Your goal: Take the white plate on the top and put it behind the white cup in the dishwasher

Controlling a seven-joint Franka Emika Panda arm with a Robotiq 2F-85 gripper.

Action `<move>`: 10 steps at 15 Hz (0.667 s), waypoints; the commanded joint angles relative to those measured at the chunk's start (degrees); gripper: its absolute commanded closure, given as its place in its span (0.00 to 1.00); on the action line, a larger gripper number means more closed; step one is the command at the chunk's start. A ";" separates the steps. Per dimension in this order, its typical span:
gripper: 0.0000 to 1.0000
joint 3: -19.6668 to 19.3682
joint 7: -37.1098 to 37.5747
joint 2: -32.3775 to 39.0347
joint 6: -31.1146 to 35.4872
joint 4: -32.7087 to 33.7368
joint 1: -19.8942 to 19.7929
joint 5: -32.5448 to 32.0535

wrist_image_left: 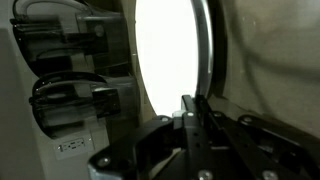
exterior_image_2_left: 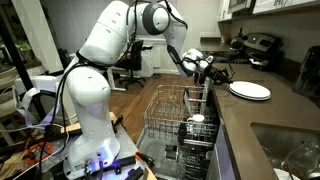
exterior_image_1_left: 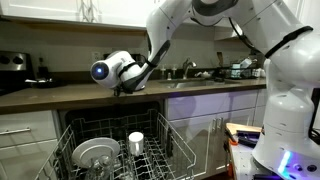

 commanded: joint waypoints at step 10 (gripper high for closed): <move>0.93 1.44 -0.16 -0.53 0.12 0.94 0.29 -0.58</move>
